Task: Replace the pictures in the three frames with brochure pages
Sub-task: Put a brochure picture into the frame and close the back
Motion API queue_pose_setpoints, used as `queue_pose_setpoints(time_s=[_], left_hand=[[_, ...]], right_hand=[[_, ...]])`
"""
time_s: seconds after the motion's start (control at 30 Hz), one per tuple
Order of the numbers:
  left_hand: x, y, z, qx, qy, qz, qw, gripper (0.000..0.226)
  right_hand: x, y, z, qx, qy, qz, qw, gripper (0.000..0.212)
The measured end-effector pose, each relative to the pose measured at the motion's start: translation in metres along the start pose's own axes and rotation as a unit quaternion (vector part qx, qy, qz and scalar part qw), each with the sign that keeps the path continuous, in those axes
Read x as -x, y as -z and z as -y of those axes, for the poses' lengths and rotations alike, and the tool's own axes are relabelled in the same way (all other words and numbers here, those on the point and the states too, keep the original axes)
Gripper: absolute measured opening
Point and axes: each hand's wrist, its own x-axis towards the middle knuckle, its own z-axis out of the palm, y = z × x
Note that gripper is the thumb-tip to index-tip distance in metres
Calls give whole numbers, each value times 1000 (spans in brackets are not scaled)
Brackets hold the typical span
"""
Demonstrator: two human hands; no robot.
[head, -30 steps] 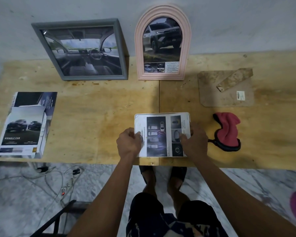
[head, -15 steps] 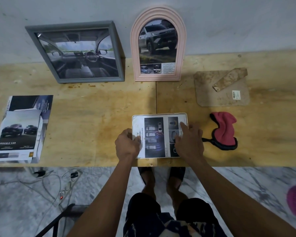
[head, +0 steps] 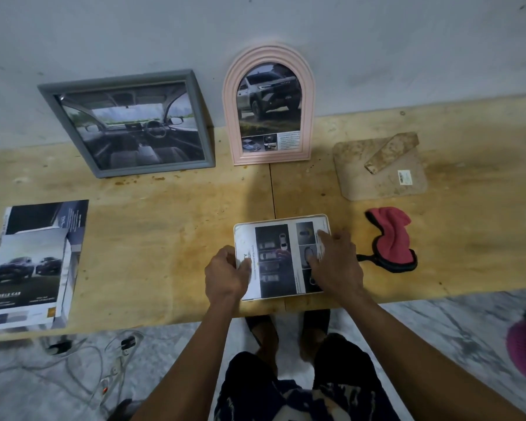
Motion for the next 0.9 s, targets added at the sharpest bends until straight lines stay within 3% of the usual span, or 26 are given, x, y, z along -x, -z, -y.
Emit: queue_pose_setpoints(time_s=[0.2,0.33,0.43,0.53,0.67,0.8,0.9], left_hand=[[-7,0,-20,-74,-45,-44,995,56],[-9,-15,-73,-65,-123,-77,987,46],[-16,-44,-118,-21,-156,-17,987,40],[-20,-75,-163,29,-140,55,988,39],[-25,-121,-218,44,-110,97,988,36],[-44,-157,-258,15,-34,95,995,36],[-55,-167,-281,-15,7,77,997,29]], right_hand=[[-15,16,-12,-21,-21,-51,998,42],[-45,47,-33,-122,-61,-106,985,32],[-66,87,-50,-188,-74,-133,970,32],[-98,117,-75,-187,-87,-148,967,33],[-145,147,-105,-188,-110,-133,967,37],[-196,164,-124,-154,-113,-73,979,55],[-218,171,-131,-153,-112,-66,980,51]])
